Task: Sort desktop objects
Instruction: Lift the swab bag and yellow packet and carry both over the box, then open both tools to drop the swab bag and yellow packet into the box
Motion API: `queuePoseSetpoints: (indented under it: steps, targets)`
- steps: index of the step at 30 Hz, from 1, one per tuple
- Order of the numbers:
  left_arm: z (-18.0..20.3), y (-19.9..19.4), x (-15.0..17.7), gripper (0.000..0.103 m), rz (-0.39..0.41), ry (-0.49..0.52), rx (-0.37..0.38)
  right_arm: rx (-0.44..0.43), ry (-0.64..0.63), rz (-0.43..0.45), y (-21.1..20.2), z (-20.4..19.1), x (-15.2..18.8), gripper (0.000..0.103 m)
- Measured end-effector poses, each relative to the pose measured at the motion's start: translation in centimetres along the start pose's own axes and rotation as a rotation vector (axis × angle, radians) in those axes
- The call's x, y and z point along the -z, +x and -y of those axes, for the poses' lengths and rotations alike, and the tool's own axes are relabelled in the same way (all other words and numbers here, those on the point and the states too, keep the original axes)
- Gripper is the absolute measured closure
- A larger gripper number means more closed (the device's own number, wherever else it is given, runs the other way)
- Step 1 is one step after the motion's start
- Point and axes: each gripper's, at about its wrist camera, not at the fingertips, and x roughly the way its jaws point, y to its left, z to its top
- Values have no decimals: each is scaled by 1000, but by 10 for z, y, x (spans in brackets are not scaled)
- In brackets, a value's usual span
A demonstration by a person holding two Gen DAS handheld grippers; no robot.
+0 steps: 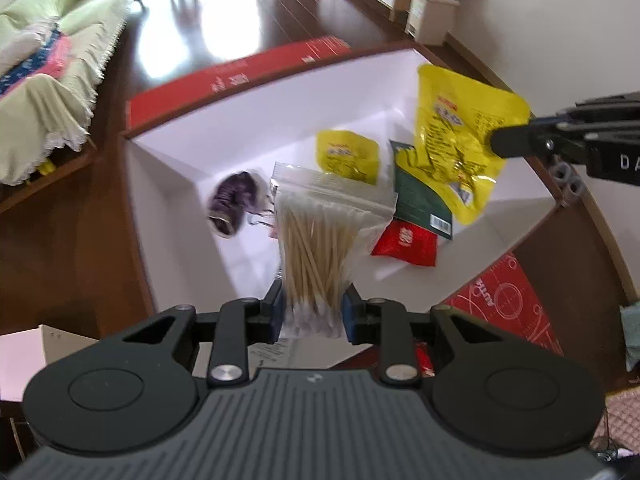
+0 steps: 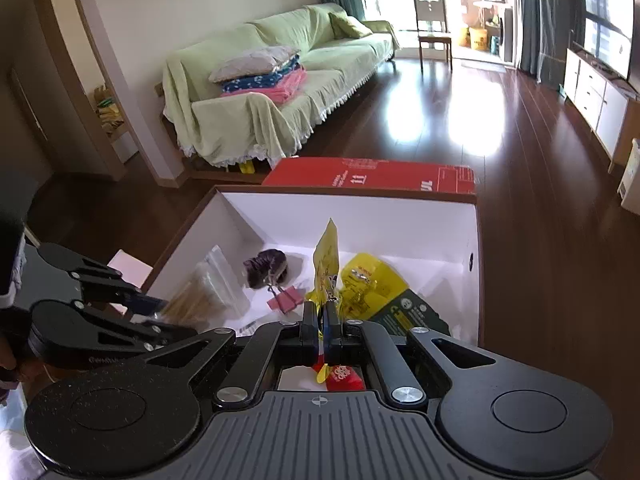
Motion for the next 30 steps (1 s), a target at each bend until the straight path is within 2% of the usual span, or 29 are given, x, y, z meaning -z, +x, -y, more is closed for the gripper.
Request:
queuePoseSetpoints:
  steps: [2,4,7,19,22,25,28,30]
  targets:
    - [1,8,0,69,-20,7,10,0,9,-8,2,3,1,103]
    - [1,15,0,69,-38,8,19,0,16,-18,6,5,2,103]
    - [-3,23,1,62,-59,-1,26,-2,27,-37,12,7,4,103]
    - [-18,27,-6,62,-73,-18,35,-66,76,-131,47,5,8,103]
    - [-22,28,-6,62,-83,-22,35,-107,129,-156,58,9,5,103]
    - [-26,31,-6,62,-92,-26,36,-155,241,-186,73,20,6,102]
    - [-28,32,-6,59,-97,-29,33,-129,299,-231,88,31,9,102]
    - [-30,32,-6,56,-99,-29,32,-95,269,-245,91,32,9,101]
